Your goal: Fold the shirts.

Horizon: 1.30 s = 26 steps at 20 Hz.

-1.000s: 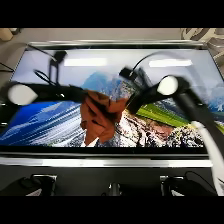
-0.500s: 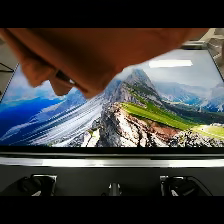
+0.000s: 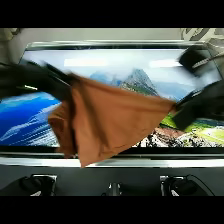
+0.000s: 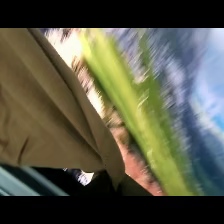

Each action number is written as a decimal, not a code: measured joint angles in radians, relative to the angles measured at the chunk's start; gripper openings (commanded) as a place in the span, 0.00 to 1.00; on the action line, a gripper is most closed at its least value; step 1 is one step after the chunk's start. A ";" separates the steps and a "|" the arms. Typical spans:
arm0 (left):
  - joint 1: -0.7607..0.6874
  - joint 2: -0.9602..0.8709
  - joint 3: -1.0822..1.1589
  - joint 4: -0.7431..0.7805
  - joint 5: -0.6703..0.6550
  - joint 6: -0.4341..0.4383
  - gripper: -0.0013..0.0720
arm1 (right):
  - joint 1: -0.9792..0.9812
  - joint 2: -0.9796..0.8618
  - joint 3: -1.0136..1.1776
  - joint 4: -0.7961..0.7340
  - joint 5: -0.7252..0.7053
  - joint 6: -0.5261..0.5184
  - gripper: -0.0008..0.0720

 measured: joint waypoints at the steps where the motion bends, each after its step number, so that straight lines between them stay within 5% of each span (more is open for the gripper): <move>1: 0.000 -0.050 -0.082 -0.018 0.045 -0.003 0.05 | 0.000 -0.030 -0.097 0.005 -0.053 0.008 0.04; 3: 0.002 -0.162 -0.192 -0.074 0.137 -0.007 0.14 | 0.000 -0.087 -0.255 0.014 -0.166 0.030 0.04; 5: 0.003 -0.288 -0.228 -0.135 0.163 -0.014 0.75 | 0.000 -0.148 -0.364 0.030 -0.245 0.058 0.04; 6: 0.008 -0.336 -0.217 -0.163 0.159 -0.017 0.91 | 0.000 -0.177 -0.400 0.040 -0.270 0.069 0.04; 13: 0.209 -0.392 -0.029 -0.091 -0.169 0.061 0.88 | 0.000 -0.241 -0.477 0.072 -0.323 0.092 0.04; 18: 0.452 -0.249 -0.215 -0.055 -0.275 0.056 0.85 | 0.000 -0.248 -0.484 0.077 -0.326 0.084 0.04; 26: 0.548 -0.191 -0.649 -0.226 -0.042 0.038 0.85 | 0.000 -0.248 -0.486 0.079 -0.326 0.080 0.04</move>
